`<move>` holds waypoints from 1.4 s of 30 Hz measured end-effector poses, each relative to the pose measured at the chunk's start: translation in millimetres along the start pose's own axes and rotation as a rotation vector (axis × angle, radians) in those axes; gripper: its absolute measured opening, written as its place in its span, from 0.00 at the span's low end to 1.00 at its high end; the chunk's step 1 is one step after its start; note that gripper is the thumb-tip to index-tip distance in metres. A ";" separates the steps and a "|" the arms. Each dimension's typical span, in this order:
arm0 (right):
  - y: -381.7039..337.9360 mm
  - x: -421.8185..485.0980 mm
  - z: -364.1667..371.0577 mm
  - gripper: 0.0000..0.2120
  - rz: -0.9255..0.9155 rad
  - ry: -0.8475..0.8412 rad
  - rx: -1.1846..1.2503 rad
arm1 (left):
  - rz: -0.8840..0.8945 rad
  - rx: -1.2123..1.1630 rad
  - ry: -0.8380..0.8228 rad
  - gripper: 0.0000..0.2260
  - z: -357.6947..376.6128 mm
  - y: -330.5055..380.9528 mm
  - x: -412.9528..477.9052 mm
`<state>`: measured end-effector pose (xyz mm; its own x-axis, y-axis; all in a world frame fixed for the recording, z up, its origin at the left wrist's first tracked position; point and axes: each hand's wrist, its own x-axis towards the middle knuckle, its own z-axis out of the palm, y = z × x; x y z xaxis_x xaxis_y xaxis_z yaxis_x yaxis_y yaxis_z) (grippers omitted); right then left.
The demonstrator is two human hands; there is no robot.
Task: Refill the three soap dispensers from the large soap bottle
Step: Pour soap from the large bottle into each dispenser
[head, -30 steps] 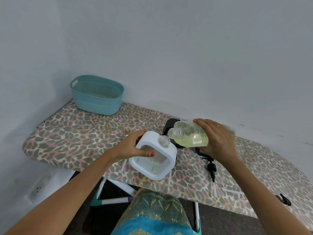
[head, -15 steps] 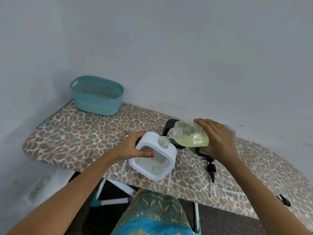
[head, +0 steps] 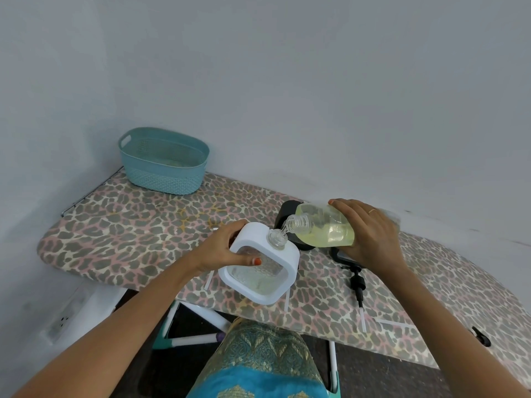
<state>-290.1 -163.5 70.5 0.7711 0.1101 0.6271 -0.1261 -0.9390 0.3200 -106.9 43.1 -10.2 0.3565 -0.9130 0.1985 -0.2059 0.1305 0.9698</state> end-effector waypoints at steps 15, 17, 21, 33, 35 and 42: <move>1.6 0.5 -1.4 0.36 -0.015 0.009 -0.011 | -0.005 -0.023 -0.006 0.31 2.1 4.4 -1.3; 2.3 0.4 -1.3 0.32 -0.012 0.013 -0.004 | -0.004 -0.026 -0.003 0.31 2.3 5.1 -2.0; 2.3 2.3 -3.2 0.29 -0.006 0.022 0.002 | 0.000 -0.025 -0.001 0.31 2.0 6.1 -2.7; 3.3 3.3 -4.7 0.37 -0.014 0.000 -0.012 | 0.002 -0.015 0.003 0.33 0.7 3.9 -2.5; 3.3 3.3 -5.0 0.37 -0.008 -0.006 -0.008 | 0.003 -0.009 0.008 0.34 0.5 3.0 -2.2; 3.0 3.8 -6.2 0.37 -0.014 -0.005 -0.009 | 0.002 -0.010 0.004 0.32 0.3 1.7 -2.8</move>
<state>-291.5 -163.9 78.3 0.7757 0.1217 0.6193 -0.1212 -0.9342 0.3354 -108.5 45.8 -9.2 0.3594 -0.9114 0.2007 -0.1973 0.1360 0.9709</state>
